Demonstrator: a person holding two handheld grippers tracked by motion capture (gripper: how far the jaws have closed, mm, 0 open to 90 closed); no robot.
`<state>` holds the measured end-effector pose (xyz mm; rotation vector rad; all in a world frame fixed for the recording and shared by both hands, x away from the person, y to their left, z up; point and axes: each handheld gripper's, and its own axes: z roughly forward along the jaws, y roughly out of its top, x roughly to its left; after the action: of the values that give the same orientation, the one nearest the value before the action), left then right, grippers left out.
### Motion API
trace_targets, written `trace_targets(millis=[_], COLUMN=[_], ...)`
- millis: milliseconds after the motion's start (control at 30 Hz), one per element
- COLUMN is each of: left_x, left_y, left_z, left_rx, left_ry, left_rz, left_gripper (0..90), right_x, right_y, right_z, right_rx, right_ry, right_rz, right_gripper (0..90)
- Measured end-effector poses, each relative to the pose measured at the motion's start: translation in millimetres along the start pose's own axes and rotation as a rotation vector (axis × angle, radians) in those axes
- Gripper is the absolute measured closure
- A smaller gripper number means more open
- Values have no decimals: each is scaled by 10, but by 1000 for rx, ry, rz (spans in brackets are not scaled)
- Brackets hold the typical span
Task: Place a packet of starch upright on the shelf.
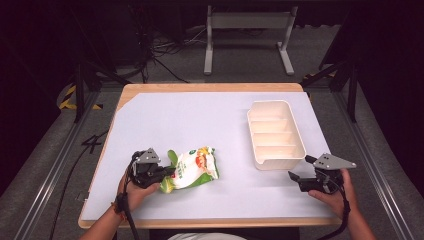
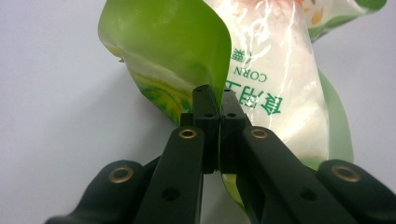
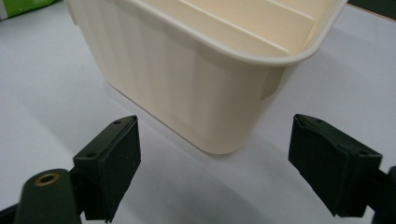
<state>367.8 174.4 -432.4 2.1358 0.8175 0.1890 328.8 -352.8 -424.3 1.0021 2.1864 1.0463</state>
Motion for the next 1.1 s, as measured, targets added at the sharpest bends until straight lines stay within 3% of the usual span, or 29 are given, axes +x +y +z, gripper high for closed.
trace_targets(millis=[100, 133, 300, 400, 467, 567, 733, 800, 833, 933, 1100], left_x=[57, 75, 173, 226, 235, 258, 291, 317, 325, 305, 298], left_y=[53, 79, 192, 227, 230, 222, 209, 198, 191, 180, 167], left_z=[-3, -3, 45, 99, 111, 173, 245, 254, 258, 256, 202], left_rx=[-6, -12, -4, -4, -5, 21, 67, 72, 77, 79, 16], left_ry=[0, 19, 23, -3, 0, -19, -30, -44, -51, -32, -7], left_rz=[5, 15, -2, -22, -25, -51, -66, -89, -90, -61, -64], left_gripper=[894, 894, 891, 881, 852, 712, 632, 640, 746, 873, 891], right_x=[-2, -2, -10, 1, 0, -6, 5, 6, 7, 8, 4], right_y=[-4, -5, -10, -8, -9, -16, -11, -12, -13, -12, -14], right_z=[0, -2, 2, 1, 5, 25, 25, 28, 30, 33, 31], right_rx=[1, 2, 4, 6, 6, 18, 21, 21, 23, 25, 25], right_ry=[1, 0, 1, 8, 10, 17, 20, 21, 24, 26, 26], right_rz=[0, 0, 1, -7, -7, -3, -8, -7, -10, -11, -10], right_gripper=[166, 165, 165, 163, 163, 161, 160, 160, 160, 159, 158])
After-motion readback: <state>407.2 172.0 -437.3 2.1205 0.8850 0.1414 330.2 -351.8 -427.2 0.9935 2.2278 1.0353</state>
